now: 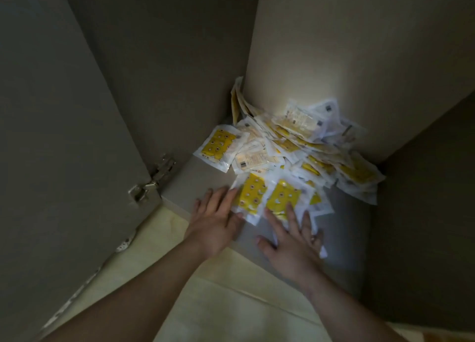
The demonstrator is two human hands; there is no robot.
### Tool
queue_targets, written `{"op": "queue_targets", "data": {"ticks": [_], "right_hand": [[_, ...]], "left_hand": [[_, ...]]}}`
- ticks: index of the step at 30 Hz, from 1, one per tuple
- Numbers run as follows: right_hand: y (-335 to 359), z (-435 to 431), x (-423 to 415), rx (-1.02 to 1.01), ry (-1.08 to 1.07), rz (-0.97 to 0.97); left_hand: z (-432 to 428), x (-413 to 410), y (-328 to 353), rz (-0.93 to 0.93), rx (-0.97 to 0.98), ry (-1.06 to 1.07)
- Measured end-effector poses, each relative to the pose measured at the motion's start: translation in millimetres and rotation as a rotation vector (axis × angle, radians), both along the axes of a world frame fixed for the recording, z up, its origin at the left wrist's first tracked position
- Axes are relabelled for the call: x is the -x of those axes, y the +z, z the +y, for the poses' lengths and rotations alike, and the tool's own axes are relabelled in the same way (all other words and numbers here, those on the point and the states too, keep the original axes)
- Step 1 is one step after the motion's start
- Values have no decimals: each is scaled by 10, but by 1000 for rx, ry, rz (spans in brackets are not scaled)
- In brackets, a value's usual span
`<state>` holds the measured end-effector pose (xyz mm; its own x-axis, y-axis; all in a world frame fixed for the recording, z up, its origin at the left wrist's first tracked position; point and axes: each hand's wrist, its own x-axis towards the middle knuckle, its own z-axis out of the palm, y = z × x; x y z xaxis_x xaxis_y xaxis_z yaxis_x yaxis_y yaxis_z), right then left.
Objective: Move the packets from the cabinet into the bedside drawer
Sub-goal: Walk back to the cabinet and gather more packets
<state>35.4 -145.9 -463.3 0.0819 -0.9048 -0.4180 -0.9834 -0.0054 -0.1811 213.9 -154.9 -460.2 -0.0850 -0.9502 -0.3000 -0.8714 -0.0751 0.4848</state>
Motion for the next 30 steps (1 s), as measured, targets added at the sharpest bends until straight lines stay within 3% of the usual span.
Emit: {"op": "queue_targets", "data": {"ticks": [5,10,12,14,19,21,23,27,30], "right_hand": [[78,253,2,-6,125,-115],[50,132,425,32,-7,34],[41,98,488,-6,-28,10],[51,55,490,-19,-9,-19],[110,-26,434,-8,70,-14],[66,44,427,59,112,12],[-14,184,419,253,158,53],[-78,344,483,368,187,-41],[-66,277,570,403,150,-57]], "left_hand": [[112,53,-177,-197,76,-157],[240,281,-214,-294,305,-161],[201,414,-135,-234,307,-221],[92,514,-25,-174,158,-283],[-123,490,75,-348,-107,-335],[-54,419,29,-421,-98,-351],[89,394,15,-443,-47,-331],[369,377,15,-418,76,-258],[346,321,91,-302,141,-159]]}}
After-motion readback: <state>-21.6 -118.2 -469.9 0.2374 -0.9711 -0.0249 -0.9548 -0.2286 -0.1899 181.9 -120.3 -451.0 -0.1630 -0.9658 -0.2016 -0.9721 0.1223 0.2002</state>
